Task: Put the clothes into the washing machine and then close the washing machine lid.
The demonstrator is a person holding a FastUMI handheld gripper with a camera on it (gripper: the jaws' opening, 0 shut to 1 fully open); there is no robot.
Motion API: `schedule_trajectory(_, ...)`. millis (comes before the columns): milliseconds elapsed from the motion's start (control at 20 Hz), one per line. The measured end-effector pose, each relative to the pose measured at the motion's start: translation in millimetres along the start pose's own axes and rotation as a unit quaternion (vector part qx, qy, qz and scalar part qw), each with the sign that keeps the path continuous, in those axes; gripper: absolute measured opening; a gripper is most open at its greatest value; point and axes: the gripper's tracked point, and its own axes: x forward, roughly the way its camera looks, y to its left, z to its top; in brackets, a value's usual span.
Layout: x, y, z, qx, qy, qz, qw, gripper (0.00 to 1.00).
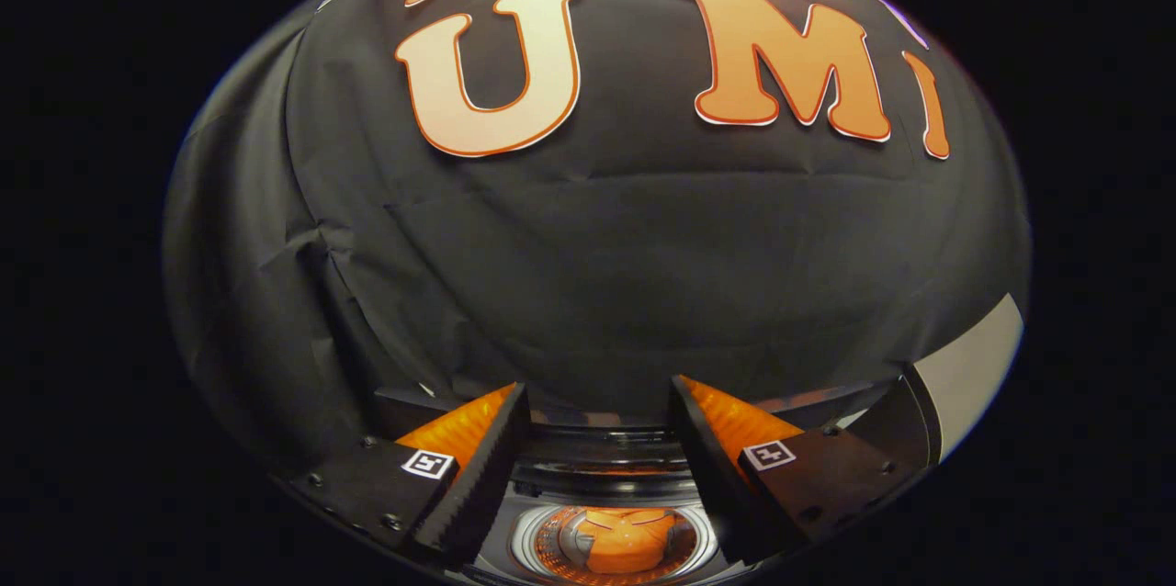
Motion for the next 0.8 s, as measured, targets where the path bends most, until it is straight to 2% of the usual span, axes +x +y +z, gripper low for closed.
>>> schedule_trajectory(400, 12, -6, -2, -0.005, -0.004, -0.019, 1.000, 0.99)
schedule_trajectory(800, -10, -4, -11, -0.014, -0.021, -0.027, 0.999, 0.99)
